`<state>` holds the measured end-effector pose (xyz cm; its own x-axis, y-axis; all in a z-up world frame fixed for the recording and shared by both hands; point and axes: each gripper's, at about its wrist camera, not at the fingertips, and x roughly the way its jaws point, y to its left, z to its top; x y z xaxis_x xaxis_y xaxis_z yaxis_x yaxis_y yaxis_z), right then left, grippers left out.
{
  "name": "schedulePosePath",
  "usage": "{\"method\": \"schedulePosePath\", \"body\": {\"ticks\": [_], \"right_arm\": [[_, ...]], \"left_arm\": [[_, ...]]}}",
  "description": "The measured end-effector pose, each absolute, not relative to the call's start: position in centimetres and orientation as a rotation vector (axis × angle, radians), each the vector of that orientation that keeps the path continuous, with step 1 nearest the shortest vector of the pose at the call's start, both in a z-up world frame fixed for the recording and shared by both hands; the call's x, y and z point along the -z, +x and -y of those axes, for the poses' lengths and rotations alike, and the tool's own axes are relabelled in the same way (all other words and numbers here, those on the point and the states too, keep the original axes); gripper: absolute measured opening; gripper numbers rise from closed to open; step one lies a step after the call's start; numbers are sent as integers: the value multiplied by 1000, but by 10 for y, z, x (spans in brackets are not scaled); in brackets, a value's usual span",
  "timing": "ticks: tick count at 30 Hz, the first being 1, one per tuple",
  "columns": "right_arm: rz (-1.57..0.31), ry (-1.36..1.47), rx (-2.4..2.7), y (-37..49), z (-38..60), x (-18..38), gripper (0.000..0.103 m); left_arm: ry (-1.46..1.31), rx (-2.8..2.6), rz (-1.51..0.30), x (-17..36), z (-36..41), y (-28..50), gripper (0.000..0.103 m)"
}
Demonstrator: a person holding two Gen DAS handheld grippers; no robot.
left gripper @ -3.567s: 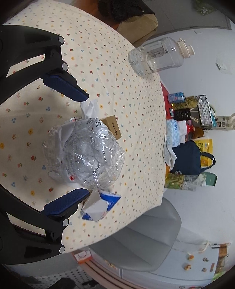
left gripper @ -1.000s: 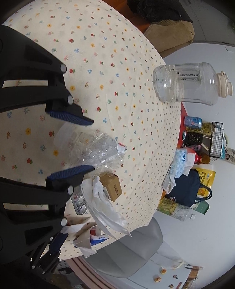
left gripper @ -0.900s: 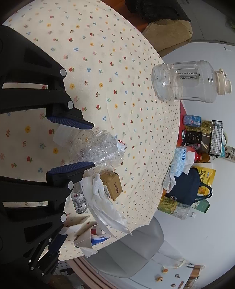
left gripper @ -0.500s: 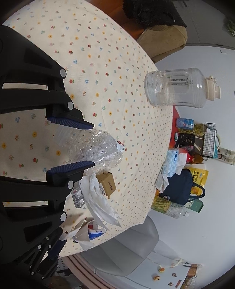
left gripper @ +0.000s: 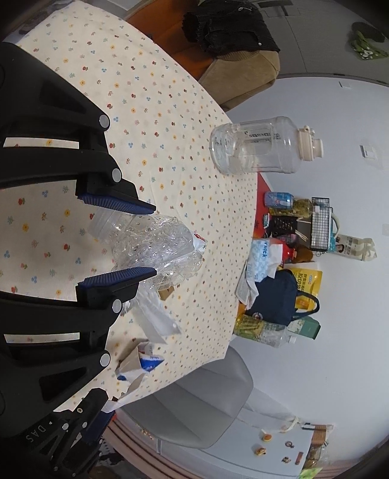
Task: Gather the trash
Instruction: 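Carry the bottle and white paper in both tools toward the trash bin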
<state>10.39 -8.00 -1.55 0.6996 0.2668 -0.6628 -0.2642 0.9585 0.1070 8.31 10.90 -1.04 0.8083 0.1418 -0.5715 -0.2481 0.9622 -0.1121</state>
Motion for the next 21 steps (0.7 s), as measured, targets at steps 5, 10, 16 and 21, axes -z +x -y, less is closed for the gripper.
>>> {"method": "schedulePosePath", "body": {"ticks": [5,10,16,21], "right_arm": [[-713,19,-284,91,92,3,27],[-681,37,-269,81,105,-9,27],[-660,62,-243,71,122,-17,27],[-656,85,-206,65,144,-17,27]], "left_arm": [[-162,-192,-570,0,-94,77,36],[-142,-172,-546,-11,-78,72,36],[-118,-133,-530,-19,-56,69,36],[-100,-93,-525,-23,-34,70,36]]}}
